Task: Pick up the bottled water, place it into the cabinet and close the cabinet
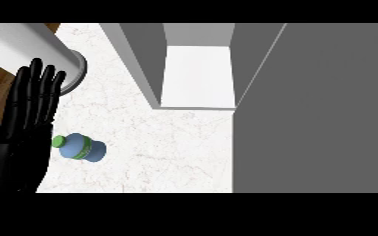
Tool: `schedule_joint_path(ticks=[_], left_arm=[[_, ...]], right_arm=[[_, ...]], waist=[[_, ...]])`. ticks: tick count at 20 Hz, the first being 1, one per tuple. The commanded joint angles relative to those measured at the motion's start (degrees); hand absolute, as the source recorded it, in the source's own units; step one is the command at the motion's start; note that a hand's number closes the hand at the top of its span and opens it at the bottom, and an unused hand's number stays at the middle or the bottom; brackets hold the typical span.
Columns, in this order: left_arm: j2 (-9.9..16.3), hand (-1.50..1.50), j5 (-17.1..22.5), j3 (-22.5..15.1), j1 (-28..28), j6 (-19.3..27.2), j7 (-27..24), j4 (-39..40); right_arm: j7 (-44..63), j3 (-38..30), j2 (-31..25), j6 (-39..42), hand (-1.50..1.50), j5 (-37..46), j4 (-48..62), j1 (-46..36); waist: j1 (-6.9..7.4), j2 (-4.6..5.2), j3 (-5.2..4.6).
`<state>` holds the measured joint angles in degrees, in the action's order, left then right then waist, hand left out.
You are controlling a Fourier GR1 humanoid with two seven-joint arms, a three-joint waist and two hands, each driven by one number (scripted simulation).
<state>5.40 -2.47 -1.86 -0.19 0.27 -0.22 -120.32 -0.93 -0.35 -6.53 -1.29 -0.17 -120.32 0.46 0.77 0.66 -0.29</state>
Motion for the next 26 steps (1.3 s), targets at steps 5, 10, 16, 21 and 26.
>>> schedule_joint_path(ticks=[5,10,16,21,26], left_arm=[[2.4,-1.50,9.9,2.1,11.6,-7.4,1.0,-12.2],[-1.1,-1.50,20.4,-3.2,17.6,-7.0,13.4,-13.3],[-0.1,-1.50,23.3,-4.2,26.8,-7.0,17.9,-25.7],[-0.3,-1.50,22.6,-7.1,28.4,-5.8,21.5,-30.1],[-0.1,-1.50,20.1,-8.1,29.6,-4.5,21.9,-31.9]], right_arm=[[-0.5,2.1,1.6,1.7,-1.50,0.3,-6.6,11.2],[9.7,7.0,1.4,7.2,-1.50,-11.6,-11.7,15.6],[15.5,2.0,-1.5,8.4,-1.50,-18.7,-22.1,19.8],[17.2,0.6,-2.1,9.4,-1.50,-20.4,-24.9,22.3],[15.5,-2.3,-3.3,12.5,-1.50,-23.4,-23.7,23.6]], waist=[[-0.61,-0.89,0.29],[-0.64,-1.17,0.32],[-0.58,-0.91,0.30],[-0.67,-1.05,0.33],[-0.86,-1.20,0.40]])
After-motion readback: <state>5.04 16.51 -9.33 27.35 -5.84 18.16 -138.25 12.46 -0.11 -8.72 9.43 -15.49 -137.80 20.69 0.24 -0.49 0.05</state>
